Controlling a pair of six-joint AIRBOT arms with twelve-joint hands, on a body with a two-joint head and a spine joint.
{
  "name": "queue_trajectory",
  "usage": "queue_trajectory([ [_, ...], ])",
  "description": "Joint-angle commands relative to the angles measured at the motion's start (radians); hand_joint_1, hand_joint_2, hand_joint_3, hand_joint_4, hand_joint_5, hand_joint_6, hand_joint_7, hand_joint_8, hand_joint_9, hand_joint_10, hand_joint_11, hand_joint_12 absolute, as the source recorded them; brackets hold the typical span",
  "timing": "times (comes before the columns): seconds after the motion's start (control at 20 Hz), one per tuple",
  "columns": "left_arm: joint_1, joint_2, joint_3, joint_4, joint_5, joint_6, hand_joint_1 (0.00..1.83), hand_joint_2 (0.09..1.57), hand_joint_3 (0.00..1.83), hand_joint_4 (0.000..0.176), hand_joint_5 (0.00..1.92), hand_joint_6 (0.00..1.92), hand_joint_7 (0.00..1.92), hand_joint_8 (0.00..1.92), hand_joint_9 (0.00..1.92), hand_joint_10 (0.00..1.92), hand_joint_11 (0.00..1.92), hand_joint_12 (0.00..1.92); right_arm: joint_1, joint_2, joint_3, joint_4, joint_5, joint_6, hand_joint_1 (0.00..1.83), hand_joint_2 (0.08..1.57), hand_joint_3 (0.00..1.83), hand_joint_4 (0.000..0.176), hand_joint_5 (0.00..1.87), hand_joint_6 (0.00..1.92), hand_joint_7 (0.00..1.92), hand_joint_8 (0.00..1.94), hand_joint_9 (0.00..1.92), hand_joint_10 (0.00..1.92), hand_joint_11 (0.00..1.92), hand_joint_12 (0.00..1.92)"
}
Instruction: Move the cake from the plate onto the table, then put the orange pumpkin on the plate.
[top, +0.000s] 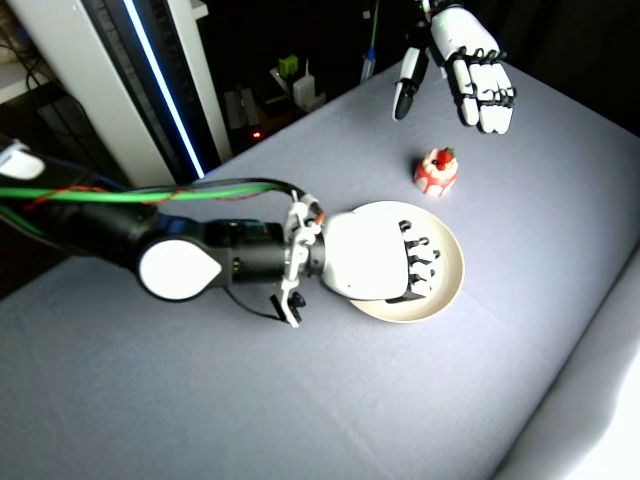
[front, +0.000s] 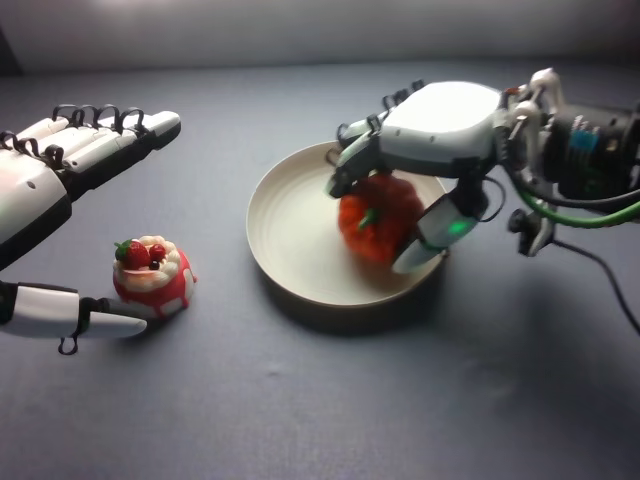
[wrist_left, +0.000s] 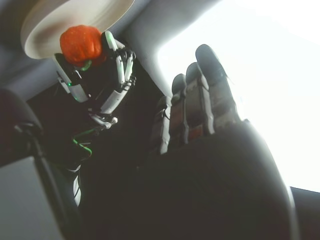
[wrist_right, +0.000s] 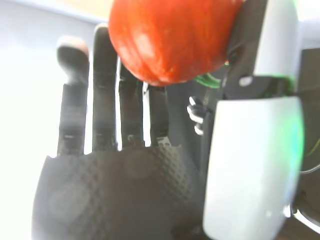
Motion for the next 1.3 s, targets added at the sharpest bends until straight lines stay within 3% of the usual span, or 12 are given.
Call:
queue_trajectory([
  [0.0,-0.008,0.004,0.007,-0.015,-0.124,-0.001,0.96,0.79,0.0,0.086,0.08,0.0,0.12,0.0,0.15,0.01,0.0,0.74,0.007,0.003,0.001,0.028,0.079,-0.001,1.05,1.04,0.0,0.0,0.51,1.07,0.35,1.35,0.49,1.63,0.63,1.8],
  [0.05,-0.009,0.004,0.007,-0.015,-0.125,-0.001,0.96,0.8,0.0,0.08,0.09,0.0,0.11,0.0,0.11,0.01,0.0,0.59,0.007,0.003,-0.001,0.028,0.08,-0.001,0.86,1.09,0.0,0.063,0.36,0.69,0.26,1.07,0.34,1.36,0.36,1.61],
  [0.1,-0.008,0.003,0.008,-0.015,-0.126,-0.001,0.97,0.81,0.0,0.061,0.09,0.0,0.09,0.0,0.09,0.01,0.0,0.44,0.007,0.003,-0.002,0.028,0.083,0.0,0.76,1.1,0.0,0.087,0.33,0.41,0.27,0.75,0.31,1.08,0.2,1.5],
  [0.2,-0.008,0.003,0.007,-0.018,-0.128,-0.001,0.96,0.81,0.0,0.061,0.08,0.0,0.08,0.0,0.07,0.0,0.0,0.34,0.007,0.004,-0.018,0.03,0.095,0.0,0.58,1.06,0.0,0.063,0.3,0.05,0.32,0.11,0.32,0.37,0.01,1.23],
  [0.3,-0.007,0.004,0.004,-0.023,-0.137,-0.001,0.96,0.8,0.0,0.066,0.08,0.0,0.07,0.0,0.04,0.0,0.0,0.2,0.007,0.02,-0.043,0.037,0.104,0.0,0.63,1.01,0.0,0.042,0.27,0.0,0.26,0.01,0.28,0.09,0.0,0.89],
  [0.45,0.004,0.009,-0.003,-0.034,-0.15,-0.001,0.93,0.81,0.0,0.066,0.05,0.0,0.03,0.0,0.01,0.0,0.0,0.12,-0.043,0.136,-0.085,0.172,0.213,0.004,0.62,0.98,0.0,0.07,0.2,0.0,0.22,0.0,0.28,0.01,0.0,0.84],
  [0.55,0.016,0.018,-0.013,-0.045,-0.167,-0.001,0.91,0.8,0.0,0.077,0.06,0.0,0.04,0.0,0.03,0.0,0.0,0.28,-0.095,0.211,-0.128,0.263,0.303,0.004,0.48,0.93,0.0,0.052,0.1,0.0,0.12,0.0,0.2,0.0,0.0,0.81],
  [0.7,0.048,0.031,-0.029,-0.072,-0.208,-0.001,0.9,0.8,0.0,0.063,0.07,0.0,0.05,0.0,0.07,0.01,0.0,0.6,-0.173,0.317,-0.192,0.377,0.428,0.004,0.53,0.99,0.0,0.073,0.0,0.0,0.0,0.0,0.0,0.0,0.0,0.1],
  [0.85,0.086,0.041,-0.043,-0.095,-0.248,-0.002,0.87,0.8,0.0,0.056,0.08,0.0,0.05,0.0,0.06,0.0,0.0,0.57,-0.26,0.417,-0.265,0.488,0.563,-0.02,0.6,0.96,0.0,0.098,0.0,0.0,0.0,0.0,0.0,0.0,0.0,0.0],
  [0.95,0.101,0.042,-0.048,-0.111,-0.277,-0.002,0.81,0.82,0.01,0.042,0.07,0.0,0.05,0.0,0.05,0.0,0.0,0.58,-0.314,0.472,-0.317,0.545,0.629,-0.049,0.51,0.95,0.0,0.095,0.0,0.0,0.0,0.0,0.0,0.0,0.0,0.0],
  [1.2,0.121,0.04,-0.054,-0.137,-0.329,-0.008,0.76,0.9,0.02,0.035,0.07,0.0,0.03,0.0,0.02,0.0,0.0,0.66,-0.423,0.504,-0.375,0.627,0.771,-0.055,0.63,0.97,0.0,0.012,0.04,0.01,0.02,0.01,0.0,0.0,0.0,0.0],
  [1.25,0.127,0.039,-0.057,-0.142,-0.342,-0.01,0.71,0.92,0.03,0.017,0.08,0.0,0.04,0.0,0.03,0.0,0.0,0.65,-0.429,0.504,-0.383,0.629,0.788,-0.055,0.67,0.97,0.0,0.021,0.06,0.02,0.03,0.01,0.0,0.0,0.0,0.0],
])
